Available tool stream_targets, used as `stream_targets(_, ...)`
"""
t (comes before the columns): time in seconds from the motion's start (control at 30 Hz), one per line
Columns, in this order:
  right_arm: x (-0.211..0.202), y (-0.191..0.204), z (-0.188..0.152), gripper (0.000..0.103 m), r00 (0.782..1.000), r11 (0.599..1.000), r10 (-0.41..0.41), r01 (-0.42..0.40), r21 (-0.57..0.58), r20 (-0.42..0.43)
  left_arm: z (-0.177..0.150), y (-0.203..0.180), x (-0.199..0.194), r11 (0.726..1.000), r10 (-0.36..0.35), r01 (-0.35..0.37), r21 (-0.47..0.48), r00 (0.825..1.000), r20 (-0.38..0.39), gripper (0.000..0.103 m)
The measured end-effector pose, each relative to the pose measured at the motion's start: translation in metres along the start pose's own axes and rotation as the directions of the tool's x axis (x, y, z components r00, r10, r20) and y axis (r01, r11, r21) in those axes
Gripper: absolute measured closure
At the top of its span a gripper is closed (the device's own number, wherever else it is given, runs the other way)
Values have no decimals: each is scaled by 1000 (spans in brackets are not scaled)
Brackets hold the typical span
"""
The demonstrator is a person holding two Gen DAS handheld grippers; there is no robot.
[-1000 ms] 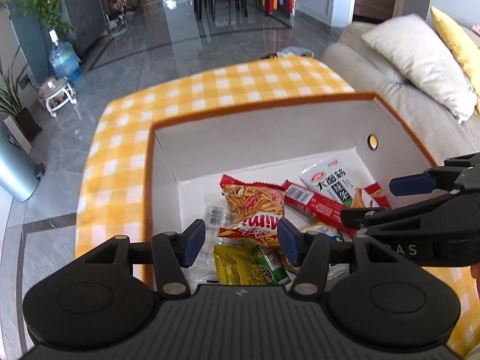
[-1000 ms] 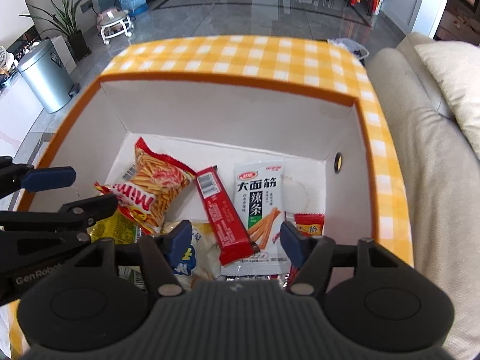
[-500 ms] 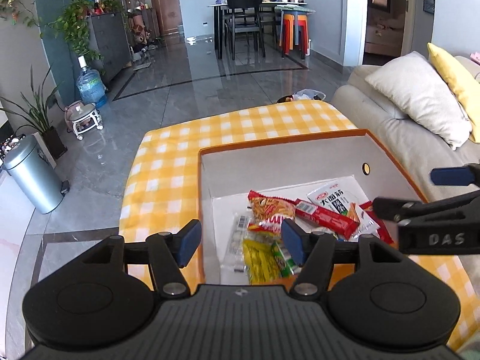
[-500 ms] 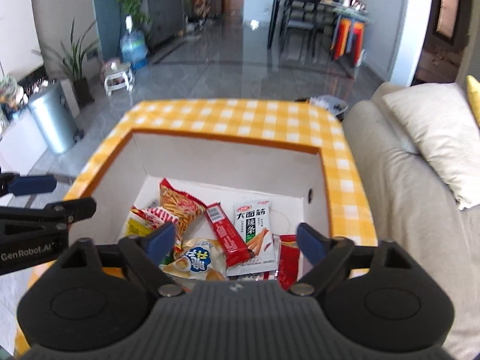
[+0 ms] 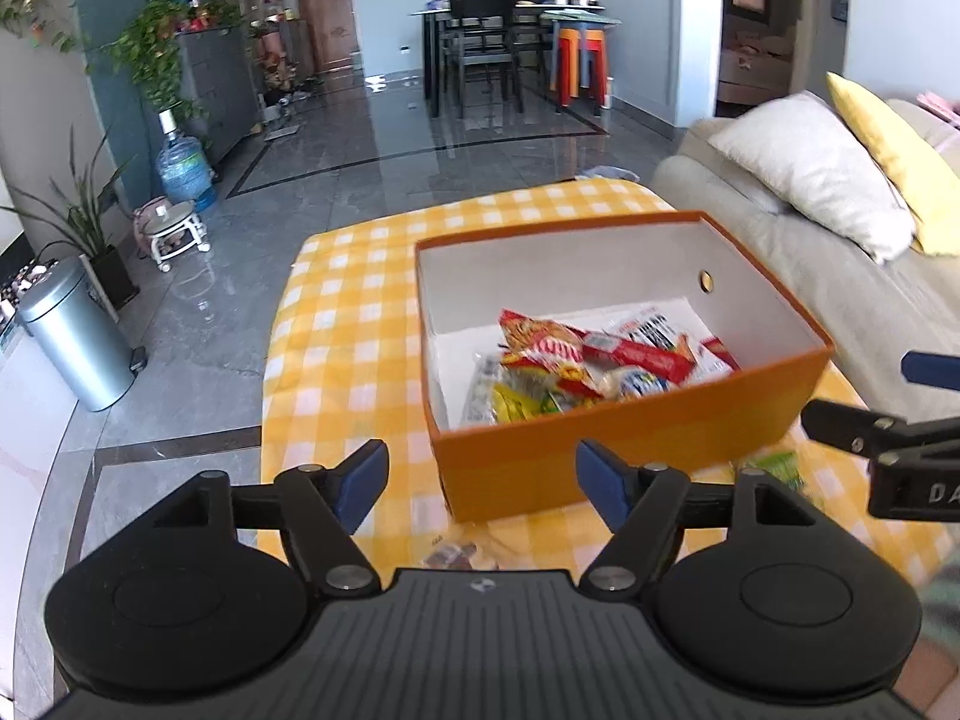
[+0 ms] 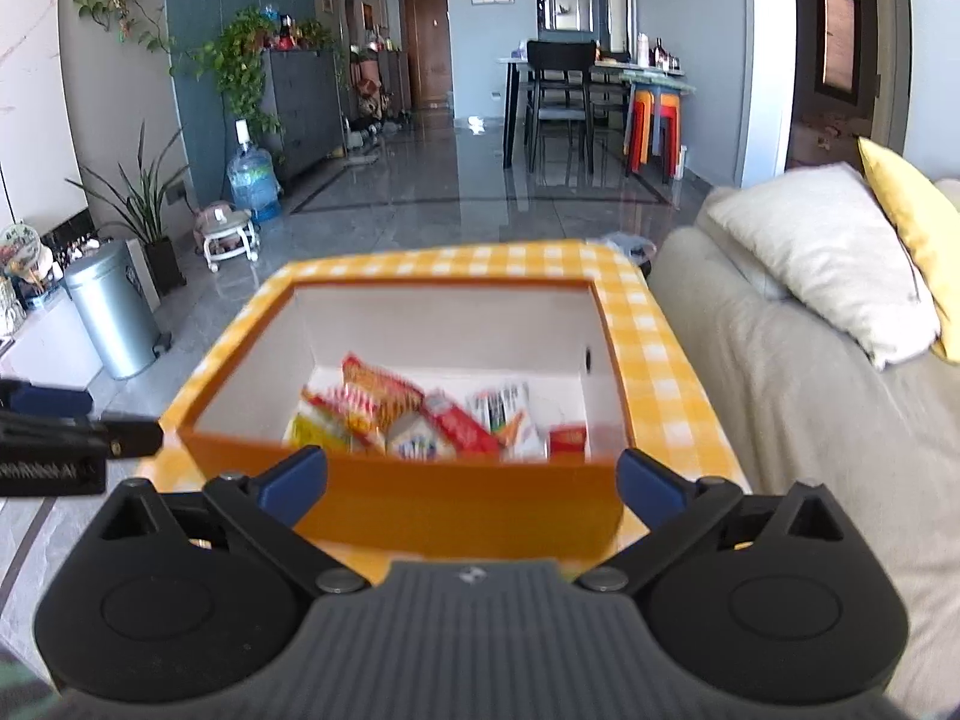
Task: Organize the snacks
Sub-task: 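Withdraw both tools from the box toward the last two snacks, then grasp the clear candy bag with the left tool while the right tool grasps the green raisin bag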
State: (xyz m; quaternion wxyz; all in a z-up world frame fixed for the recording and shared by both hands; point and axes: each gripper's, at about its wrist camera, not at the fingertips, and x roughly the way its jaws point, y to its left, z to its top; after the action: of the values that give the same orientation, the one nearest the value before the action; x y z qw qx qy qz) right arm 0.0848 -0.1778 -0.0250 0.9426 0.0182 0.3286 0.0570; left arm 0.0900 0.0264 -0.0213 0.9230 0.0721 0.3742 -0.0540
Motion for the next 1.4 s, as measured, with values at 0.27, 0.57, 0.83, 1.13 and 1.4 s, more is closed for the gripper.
stream_targets(0.27,2,-11,-44,4,992,997,-45,51,49,-121,-32,-5,6,999,-43,41,-27,996,-74,19)
stream_targets(0.57,20,-21,-70,10,967,992,-28,57,108,-252,-60,-16,27,998,-55,55,-5,988,-143,19)
stream_targets(0.83,48,-19,-55,11,966,992,-45,73,102,-254,-56,6,48,993,-15,-3,-120,987,-157,19)
stream_targets(1.13,88,-16,-49,23,953,993,-84,106,61,-292,-55,21,83,967,-9,-45,-253,978,-209,29)
stream_targets(1.4,107,-8,-56,30,939,993,-104,115,16,-327,-62,23,103,958,7,-71,-279,974,-225,31)
